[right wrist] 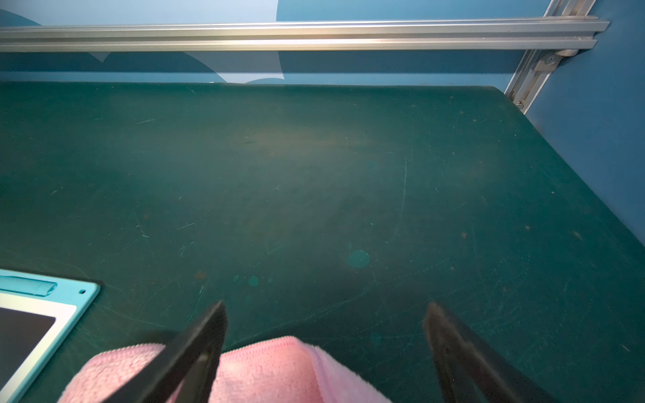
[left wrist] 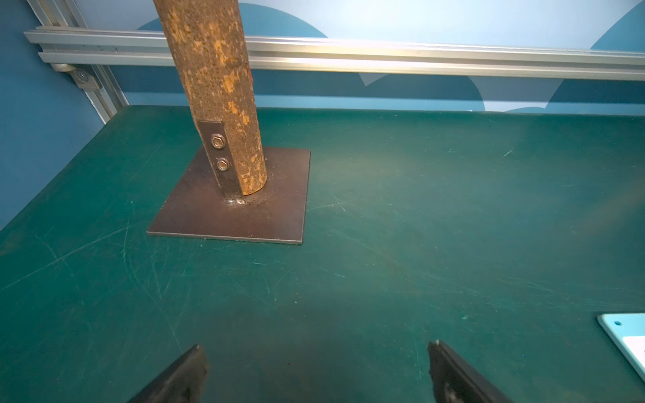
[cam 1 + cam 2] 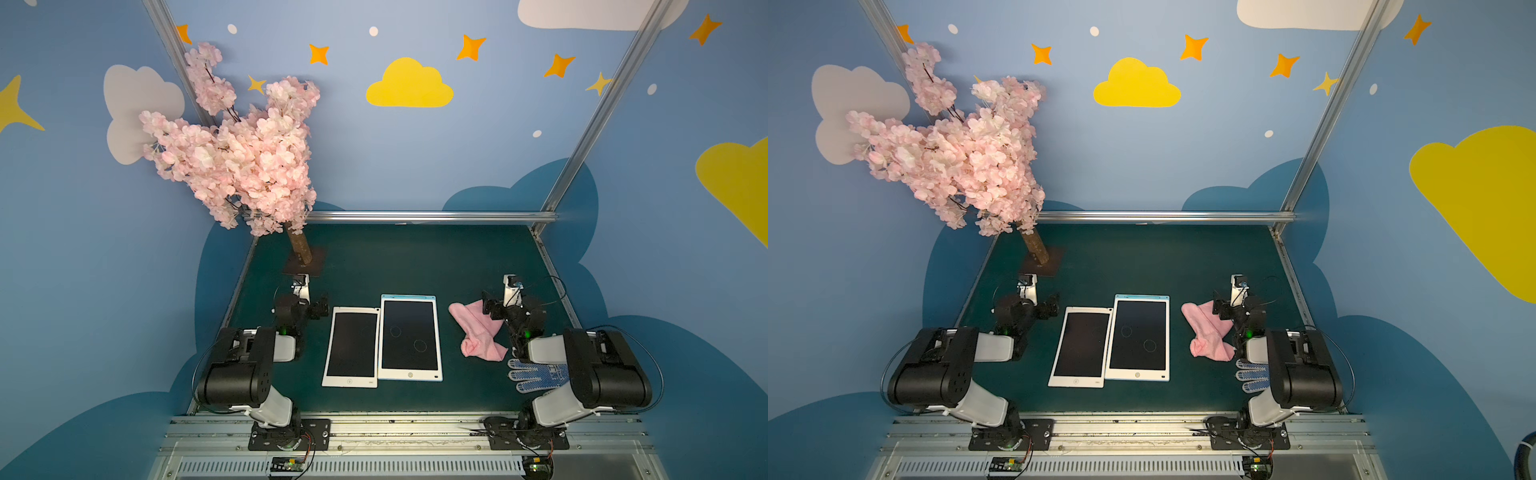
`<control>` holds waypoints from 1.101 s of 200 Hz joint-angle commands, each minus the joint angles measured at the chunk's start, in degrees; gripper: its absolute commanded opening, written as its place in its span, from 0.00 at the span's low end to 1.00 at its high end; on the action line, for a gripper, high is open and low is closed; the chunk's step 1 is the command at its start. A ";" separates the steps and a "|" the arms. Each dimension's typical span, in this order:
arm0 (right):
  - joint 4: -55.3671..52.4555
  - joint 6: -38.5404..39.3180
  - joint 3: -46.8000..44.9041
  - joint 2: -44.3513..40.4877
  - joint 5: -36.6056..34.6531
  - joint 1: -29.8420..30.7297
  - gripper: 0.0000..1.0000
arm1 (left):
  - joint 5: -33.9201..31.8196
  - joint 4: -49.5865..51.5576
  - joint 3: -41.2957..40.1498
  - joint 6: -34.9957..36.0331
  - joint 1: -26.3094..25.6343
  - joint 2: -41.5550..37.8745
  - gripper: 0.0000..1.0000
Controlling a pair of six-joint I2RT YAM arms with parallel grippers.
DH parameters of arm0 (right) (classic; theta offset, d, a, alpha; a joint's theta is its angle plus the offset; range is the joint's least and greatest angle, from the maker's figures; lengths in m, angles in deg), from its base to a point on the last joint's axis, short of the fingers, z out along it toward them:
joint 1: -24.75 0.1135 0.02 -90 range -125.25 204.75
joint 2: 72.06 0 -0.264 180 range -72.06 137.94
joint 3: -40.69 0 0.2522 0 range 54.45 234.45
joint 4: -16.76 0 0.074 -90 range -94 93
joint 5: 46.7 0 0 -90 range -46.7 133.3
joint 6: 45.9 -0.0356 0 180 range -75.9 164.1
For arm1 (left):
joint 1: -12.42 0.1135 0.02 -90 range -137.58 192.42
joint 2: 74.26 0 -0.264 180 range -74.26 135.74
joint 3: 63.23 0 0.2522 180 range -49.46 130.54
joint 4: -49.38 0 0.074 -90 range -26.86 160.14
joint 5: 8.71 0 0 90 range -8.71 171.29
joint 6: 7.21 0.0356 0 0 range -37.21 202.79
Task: Wipe the drawing tablet
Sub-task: Adjust the drawing tablet at the center of the board.
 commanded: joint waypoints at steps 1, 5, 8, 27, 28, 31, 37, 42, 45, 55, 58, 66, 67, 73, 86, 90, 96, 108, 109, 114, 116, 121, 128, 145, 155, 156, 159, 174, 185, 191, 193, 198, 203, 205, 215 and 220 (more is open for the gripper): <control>0.79 0.20 1.12 0.50 0.51 -0.09 0.91 | 0.68 -0.78 1.14 -0.20 0.28 0.35 1.00; 0.80 0.25 1.10 0.50 0.51 -0.13 0.92 | 0.68 -0.83 1.13 -0.18 0.28 0.36 1.00; 0.79 0.21 1.10 0.50 0.51 -0.11 0.91 | 0.68 -0.86 1.19 -0.15 0.29 0.36 1.00; 0.74 0.22 1.19 0.50 0.51 -0.09 0.91 | 0.68 -0.78 1.18 -0.20 0.26 0.36 1.00; 0.72 0.21 1.19 0.50 0.51 -0.09 0.91 | 0.72 -0.78 1.14 -0.16 0.23 0.36 1.00; 0.77 0.13 1.19 0.55 0.52 -0.09 0.91 | 0.69 -0.77 1.14 -0.14 0.21 0.38 1.00; 0.58 0.14 1.25 0.46 0.51 -0.09 0.91 | 0.70 -0.78 1.16 -0.21 0.23 0.36 1.00; 0.47 0.14 1.32 0.50 0.54 -0.09 0.91 | 0.69 -0.83 1.11 -0.14 0.23 0.35 1.00; 0.44 0.19 1.36 0.57 0.51 -0.05 0.91 | 0.68 -0.85 1.13 -0.19 0.21 0.35 1.00; 0.36 0.12 1.36 0.51 0.51 -0.15 0.91 | 0.75 -0.80 1.18 -0.20 0.23 0.43 1.00; 0.35 0.05 1.36 0.50 0.51 -0.13 0.91 | 0.69 -0.79 1.15 -0.21 0.24 0.37 1.00; 0.36 0.04 1.34 0.51 0.51 -0.11 0.91 | 0.70 -0.78 1.11 -0.14 0.21 0.36 1.00; 0.35 0.03 1.35 0.51 0.51 -0.15 0.91 | 0.69 -0.82 1.11 -0.18 0.21 0.40 1.00; 0.39 0.09 1.35 0.51 0.60 -0.10 0.91 | 0.69 -0.77 1.13 -0.21 0.24 0.42 1.00; 0.36 0.04 1.39 0.50 0.59 -0.17 0.91 | 0.69 -0.72 1.12 -0.19 0.28 0.38 1.00; 0.35 0.03 1.36 0.50 0.60 -0.13 0.91 | 0.69 -0.77 1.13 -0.15 0.28 0.43 1.00; 0.35 0.03 1.36 0.53 0.67 -0.16 0.91 | 0.68 -0.77 1.16 -0.14 0.29 0.44 1.00; 0.32 0.03 1.36 0.51 0.60 -0.18 0.91 | 0.68 -0.77 1.18 -0.19 0.24 0.44 1.00; 0.29 0.03 1.36 0.50 0.60 -0.18 0.91 | 0.68 -0.77 1.19 -0.20 0.26 0.44 1.00; 0.33 0.02 1.38 0.59 0.60 -0.25 0.91 | 0.68 -0.77 1.11 -0.16 0.24 0.44 1.00; 0.28 0.02 1.37 0.55 0.60 -0.22 0.91 | 0.68 -0.75 1.11 -0.20 0.28 0.42 1.00; 0.31 0.02 1.36 0.50 0.62 -0.26 0.91 | 0.68 -0.77 1.12 -0.22 0.22 0.38 1.00; 0.28 0.01 1.36 0.61 0.60 -0.24 0.91 | 0.68 -0.72 1.18 -0.30 0.23 0.36 1.00; 0.33 0.02 1.36 0.50 0.70 -0.20 0.91 | 0.77 -0.82 1.04 -0.20 0.25 0.32 1.00; 0.99 -0.02 1.01 0.48 0.47 -0.21 0.91 | 0.19 -1.27 0.87 -0.26 0.13 0.20 1.00; 1.15 -0.04 0.97 0.45 0.40 -0.20 0.91 | 0.08 -1.29 0.81 -0.28 0.12 0.14 1.00; 1.54 -0.05 0.70 0.43 0.34 -0.18 0.91 | -0.20 -1.32 0.73 -0.34 0.11 0.02 1.00; 3.64 -0.56 -0.81 -0.99 -1.16 -0.11 0.91 | -1.94 -0.26 0.39 -0.35 -0.24 -2.30 1.00; 2.33 -1.00 -1.35 -3.28 -2.94 0.07 0.91 | -2.99 1.23 0.25 -0.03 -0.68 -4.34 1.00; 0.68 -1.03 -1.13 -4.76 -3.62 0.08 0.91 | -3.08 2.26 0.24 0.28 -0.95 -5.65 1.00; -0.01 -1.03 -1.04 -5.64 -3.73 0.08 0.91 | -3.10 2.67 0.30 0.37 -1.01 -6.05 1.00; -1.80 -1.06 -0.65 -6.87 -4.04 0.16 0.91 | -3.22 3.59 0.31 0.64 -1.29 -7.20 1.00; -3.67 -1.08 -0.21 -8.00 -4.49 0.26 0.91 | -3.54 4.42 0.37 0.96 -1.58 -8.25 1.00; -4.35 -1.04 -0.04 -8.50 -4.65 0.30 0.91 | -3.72 4.81 0.39 1.05 -1.74 -8.67 1.00; -7.77 -0.97 0.90 -10.96 -5.80 0.70 0.91 | -5.21 6.98 0.55 1.59 -2.47 -11.31 1.00; -9.83 -1.02 1.54 -12.05 -6.37 0.86 0.91 | -6.05 8.37 0.83 1.75 -2.89 -12.59 1.00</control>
